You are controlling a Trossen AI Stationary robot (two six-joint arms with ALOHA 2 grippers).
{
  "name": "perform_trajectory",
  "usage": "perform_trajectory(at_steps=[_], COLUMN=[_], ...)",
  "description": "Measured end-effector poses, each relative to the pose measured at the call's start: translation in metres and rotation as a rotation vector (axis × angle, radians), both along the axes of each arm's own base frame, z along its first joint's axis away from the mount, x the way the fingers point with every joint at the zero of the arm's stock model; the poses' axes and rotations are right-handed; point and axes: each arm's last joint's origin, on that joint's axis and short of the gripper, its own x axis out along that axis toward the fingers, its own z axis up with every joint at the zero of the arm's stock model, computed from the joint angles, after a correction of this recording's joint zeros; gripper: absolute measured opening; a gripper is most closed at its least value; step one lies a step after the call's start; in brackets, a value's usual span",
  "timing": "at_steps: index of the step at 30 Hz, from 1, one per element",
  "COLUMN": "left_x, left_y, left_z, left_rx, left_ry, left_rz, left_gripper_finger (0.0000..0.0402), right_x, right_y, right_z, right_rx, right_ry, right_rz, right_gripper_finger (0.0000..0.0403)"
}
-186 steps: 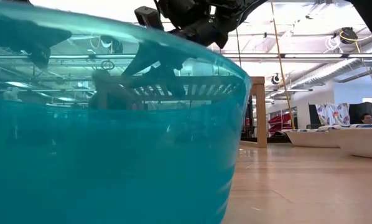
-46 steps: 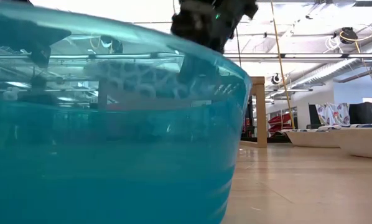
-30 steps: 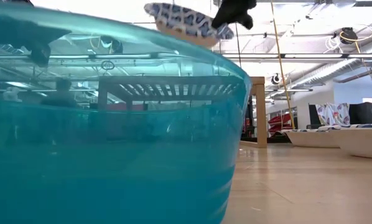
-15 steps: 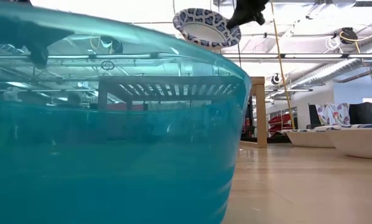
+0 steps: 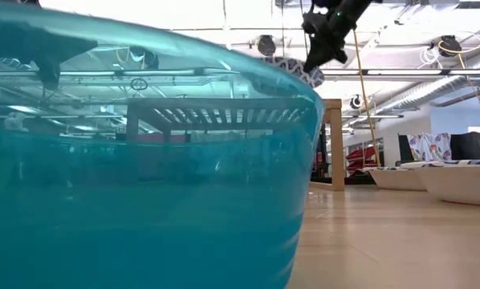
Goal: Place and stack bowls onto a shelf
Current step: Put the white bowl on the shelf
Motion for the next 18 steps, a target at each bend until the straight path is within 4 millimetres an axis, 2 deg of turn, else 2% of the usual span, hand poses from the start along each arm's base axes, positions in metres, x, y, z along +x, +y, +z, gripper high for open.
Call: perform_trajectory(at_steps=[9,15,18], left_x=[0.000,0.000,0.000], left_y=[0.000,0.000,0.000], left_z=[0.000,0.000,0.000], left_rx=[-0.001,-0.001,0.000], left_ry=[0.001,0.001,0.001], left_rz=[0.010,0.010,0.010], left_gripper_finger=[0.0024,0.0024,0.0024], right_x=[0.016,0.016,0.013], right_y=[-0.017,-0.026,-0.030], right_z=[-0.029,-0.035,-0.035], right_rx=[0.075,0.064,0.062], right_ry=[0.075,0.095,0.105], right_rz=[0.099,0.102,0.051], right_gripper_finger=[0.0000,0.0000,0.0004])
